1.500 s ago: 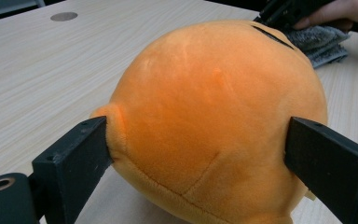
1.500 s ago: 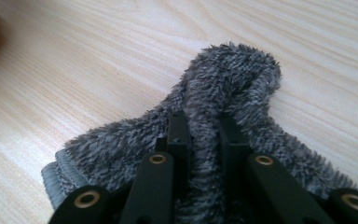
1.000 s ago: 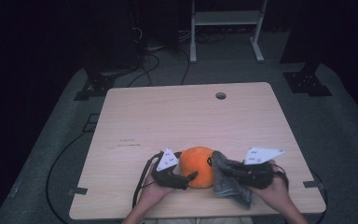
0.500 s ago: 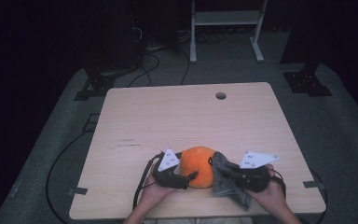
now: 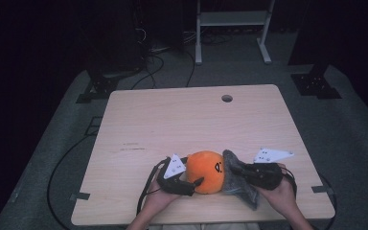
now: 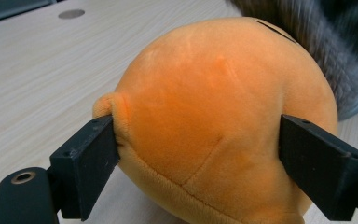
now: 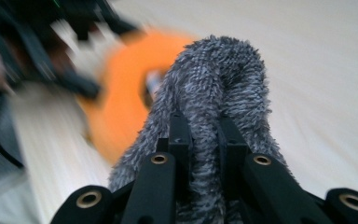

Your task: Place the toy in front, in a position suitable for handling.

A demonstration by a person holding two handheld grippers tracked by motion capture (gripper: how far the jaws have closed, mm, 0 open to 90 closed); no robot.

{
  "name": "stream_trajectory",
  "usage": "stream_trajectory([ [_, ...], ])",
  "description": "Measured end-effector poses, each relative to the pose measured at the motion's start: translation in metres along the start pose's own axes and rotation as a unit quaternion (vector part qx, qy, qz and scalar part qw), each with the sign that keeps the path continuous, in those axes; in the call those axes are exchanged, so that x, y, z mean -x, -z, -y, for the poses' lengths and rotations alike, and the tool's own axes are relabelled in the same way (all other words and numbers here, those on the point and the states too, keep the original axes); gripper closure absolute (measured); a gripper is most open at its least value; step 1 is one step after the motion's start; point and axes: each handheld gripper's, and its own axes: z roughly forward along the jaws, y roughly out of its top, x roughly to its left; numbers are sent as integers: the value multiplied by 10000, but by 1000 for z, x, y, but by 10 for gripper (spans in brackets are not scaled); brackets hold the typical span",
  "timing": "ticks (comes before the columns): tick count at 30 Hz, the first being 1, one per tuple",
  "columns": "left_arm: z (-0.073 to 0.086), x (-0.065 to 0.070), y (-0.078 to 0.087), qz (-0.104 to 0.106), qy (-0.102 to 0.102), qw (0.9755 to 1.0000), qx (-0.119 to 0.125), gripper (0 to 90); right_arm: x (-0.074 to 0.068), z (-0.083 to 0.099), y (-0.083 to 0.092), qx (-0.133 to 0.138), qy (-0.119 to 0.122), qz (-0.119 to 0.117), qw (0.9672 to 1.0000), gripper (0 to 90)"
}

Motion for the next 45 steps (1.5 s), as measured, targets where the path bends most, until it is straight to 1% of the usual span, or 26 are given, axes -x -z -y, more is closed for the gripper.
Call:
stream_trajectory([
  [1, 0, -1, 0, 15, 25, 10000, -6, 135, -3, -4, -2, 31, 87, -31, 10000, 785],
  [3, 2, -2, 1, 66, 107, 9999, -12, 136, -6, -2, -9, -151, 215, 49, 9996, 784],
  [5, 3, -2, 2, 104, 129, 9999, -30, 137, 0, 5, -11, -277, 111, -42, 9995, 785],
  [8, 3, -2, 1, 94, 117, 9999, -39, 137, 9, 14, -5, -520, -75, 126, 9985, 787],
  [9, 3, -2, 1, 88, 109, 9999, -36, 137, 10, 16, -3, -499, -153, 78, 9986, 787],
  [10, 3, -1, 1, 76, 106, 9999, -37, 137, 5, 12, 1, -302, -136, -45, 9994, 786],
  [11, 3, -1, 1, 63, 105, 9999, -34, 137, 5, 12, 1, -302, -136, -45, 9994, 786],
  [13, 3, 0, 1, 51, 103, 9999, -33, 137, -4, 2, 1, -39, 14, -249, 9997, 784],
  [14, 3, -1, 2, 56, 106, 9999, -39, 137, -8, -2, -1, -25, 133, -259, 9996, 783],
  [16, 4, -1, 2, 78, 119, 9999, -39, 138, -11, -2, -9, -234, 304, -99, 9992, 783],
  [18, 3, -1, 2, 91, 156, 9998, -39, 140, 0, 9, -11, -453, 121, -25, 9989, 784],
  [19, 3, -1, 1, 78, 177, 9998, -36, 140, 0, 9, -11, -453, 121, -25, 9989, 784],
  [21, 4, -2, 2, 55, 191, 9998, -59, 141, 6, 15, -8, -679, 91, 317, 9971, 786],
  [22, 4, -3, 2, 41, 177, 9998, -64, 140, 8, 19, -6, -740, 27, 376, 9965, 787],
  [23, 4, -3, 2, 28, 158, 9998, -70, 140, 9, 21, -4, -735, -5, 328, 9968, 787],
  [24, 3, -2, 2, 11, 146, 9999, -76, 138, 2, 19, 2, -498, 53, 88, 9987, 786],
  [25, 2, -2, 2, -30, 115, 9999, -63, 138, 2, 19, 2, -498, 53, 88, 9987, 786],
  [27, 0, 1, 4, -91, 33, 9999, 86, 112, -7, 11, 3, -246, 168, -168, 9994, 786],
  [29, -3, 4, 10, -74, -152, 9992, 349, 94, -14, 6, -2, -328, 353, -139, 9987, 786],
  [30, -4, 5, 11, -12, -254, 9989, 382, 105, -14, 7, -6, -422, 436, -82, 9981, 786],
  [32, -4, 8, 7, 6, -391, 9989, 240, 172, -10, 9, -9, -523, 453, -4, 9976, 786],
  [35, -4, 9, 5, -55, -440, 9989, 129, 270, -11, 6, -2, -380, 384, -171, 9984, 785],
  [37, -5, 9, 4, -79, -386, 9991, 122, 283, -22, 1, -3, -325, 632, -354, 9968, 782],
  [40, -5, 8, 4, -91, -369, 9993, 69, 287, -31, -1, -15, -596, 969, -152, 9934, 782],
  [42, -4, 6, 5, -95, -252, 9996, 57, 289, -25, 2, -17, -660, 884, -129, 9938, 783],
  [45, -3, 3, 5, -101, -127, 9998, 62, 287, -13, 7, -9, -799, 863, 277, 9927, 783],
])
